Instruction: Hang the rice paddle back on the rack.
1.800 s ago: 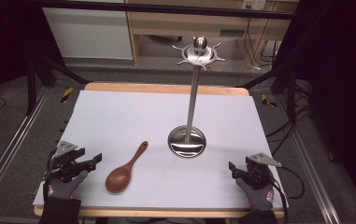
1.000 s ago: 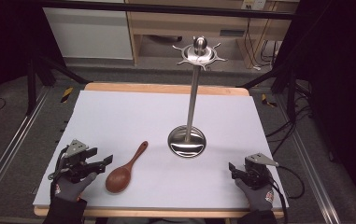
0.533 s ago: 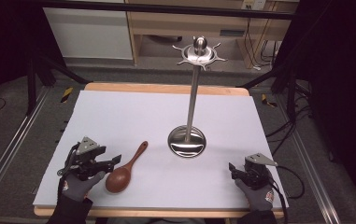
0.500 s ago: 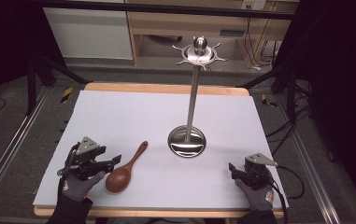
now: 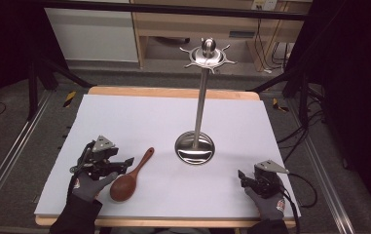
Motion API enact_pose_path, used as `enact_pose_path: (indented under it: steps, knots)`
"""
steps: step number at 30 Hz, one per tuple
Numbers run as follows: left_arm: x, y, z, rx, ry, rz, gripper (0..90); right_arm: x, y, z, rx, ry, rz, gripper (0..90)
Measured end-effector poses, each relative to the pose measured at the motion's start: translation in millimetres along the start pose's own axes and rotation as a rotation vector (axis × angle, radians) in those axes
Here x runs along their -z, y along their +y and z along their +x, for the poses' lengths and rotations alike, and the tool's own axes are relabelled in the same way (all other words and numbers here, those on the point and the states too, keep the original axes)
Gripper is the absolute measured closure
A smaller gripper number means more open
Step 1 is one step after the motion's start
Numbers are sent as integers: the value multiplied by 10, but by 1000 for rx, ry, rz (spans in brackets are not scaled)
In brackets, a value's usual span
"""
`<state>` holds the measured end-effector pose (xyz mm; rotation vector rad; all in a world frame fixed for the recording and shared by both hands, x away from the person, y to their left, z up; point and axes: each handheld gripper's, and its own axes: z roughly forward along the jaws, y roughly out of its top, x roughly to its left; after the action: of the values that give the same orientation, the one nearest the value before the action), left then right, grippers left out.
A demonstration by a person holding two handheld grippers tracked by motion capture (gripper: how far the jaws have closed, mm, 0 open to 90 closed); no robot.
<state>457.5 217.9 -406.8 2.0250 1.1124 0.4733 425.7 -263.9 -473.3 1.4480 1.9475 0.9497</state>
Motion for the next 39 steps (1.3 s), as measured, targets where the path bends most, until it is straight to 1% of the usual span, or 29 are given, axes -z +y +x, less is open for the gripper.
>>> enact_pose_path:
  steps: [2,3,4,7,9,11,12,14,15,16,18,20,23,24,27,32,33,34,35,39]
  knots:
    - [-20,50,-5,-9,3,2,303,0,2,1,-6,6,-1,339]
    - [-20,50,-5,-9,3,2,310,0,2,1,-6,6,-1,339]
    - [-40,94,-16,-16,11,14,309,-4,2,0,-1,4,-1,344]
    - [-59,131,-28,-27,13,18,313,0,1,2,1,2,-2,349]
    - [-79,178,-41,-40,14,33,319,-1,1,0,0,6,-3,363]
    - [-86,192,-42,-43,14,38,326,-4,-1,0,2,7,0,368]
    - [-101,214,-45,-45,16,49,331,-6,-6,5,5,13,7,378]
    - [-116,233,-42,-53,20,66,333,-12,-10,11,5,10,9,388]
    - [-116,233,-42,-53,20,66,335,-12,-10,11,5,10,9,388]
    - [-128,247,-40,-62,22,79,342,-18,-10,13,6,18,6,401]
    - [-146,250,-40,-58,19,84,349,-20,-9,14,8,18,8,405]
    - [-176,257,-34,-65,21,108,367,-20,-6,17,14,20,11,423]
    - [-200,257,-40,-64,20,116,386,-19,-4,16,10,26,9,438]
    - [-205,264,-37,-82,15,131,391,-18,-4,17,8,26,11,442]
    - [-231,267,-45,-82,14,138,410,-22,-4,17,11,26,15,451]
    - [-295,263,-63,-84,6,176,444,-16,3,29,8,34,14,464]
    - [-295,263,-63,-84,6,176,449,-16,3,29,8,34,14,464]
    - [-322,260,-71,-93,1,194,451,-17,5,28,6,33,16,467]
    - [-334,256,-74,-97,1,200,457,-18,4,27,8,34,18,468]
    - [-360,241,-98,-104,-14,215,485,-20,4,31,10,36,19,474]
